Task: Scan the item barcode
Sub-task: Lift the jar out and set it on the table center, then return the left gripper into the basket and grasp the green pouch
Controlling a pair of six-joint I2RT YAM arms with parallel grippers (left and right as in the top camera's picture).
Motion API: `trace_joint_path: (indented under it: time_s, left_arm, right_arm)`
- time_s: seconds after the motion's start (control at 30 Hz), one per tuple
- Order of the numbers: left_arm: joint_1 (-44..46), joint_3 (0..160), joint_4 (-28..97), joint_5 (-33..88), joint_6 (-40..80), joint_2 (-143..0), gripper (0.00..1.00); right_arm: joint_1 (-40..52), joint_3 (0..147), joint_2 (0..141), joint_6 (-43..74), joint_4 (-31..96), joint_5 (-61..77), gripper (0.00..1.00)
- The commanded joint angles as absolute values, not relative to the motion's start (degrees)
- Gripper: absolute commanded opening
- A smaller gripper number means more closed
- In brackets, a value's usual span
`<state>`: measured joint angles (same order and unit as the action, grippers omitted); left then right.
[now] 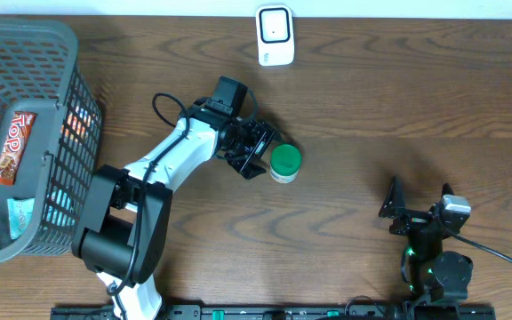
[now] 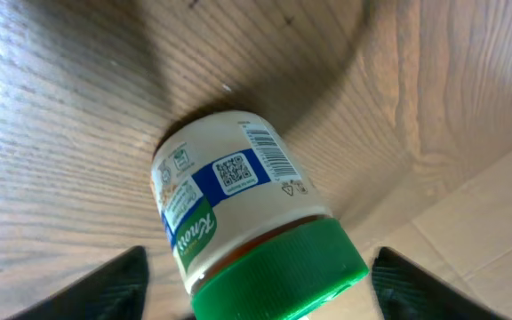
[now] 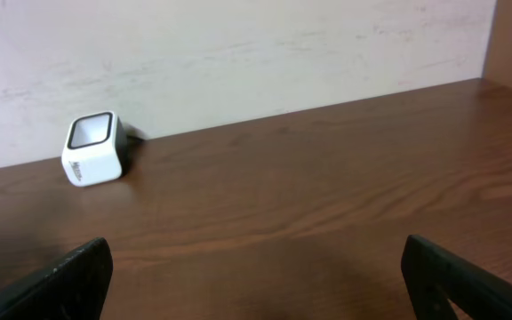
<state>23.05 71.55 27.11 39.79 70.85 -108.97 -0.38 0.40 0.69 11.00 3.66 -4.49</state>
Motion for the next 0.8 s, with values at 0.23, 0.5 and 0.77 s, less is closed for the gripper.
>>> trace_joint_path:
  time_s: [0.23,0.5,0.77]
  left_arm:
    - [22.6,72.2,23.5,39.7,69.0,-103.5,0.98]
    - [18.1,73.8,18.9,19.2,47.5,-84.2,0.98]
    - [4.9,78.3,25.8,-7.4,17.0,-64.0,0.98]
  right_arm:
    - [0.1,0.3,0.4,10.2,3.9,-4.4,0.99]
    - [0.1,0.3,0.4,10.2,3.9,-4.4,0.99]
    - [0.1,0.3,0.4,10.2,3.9,-4.4,0.99]
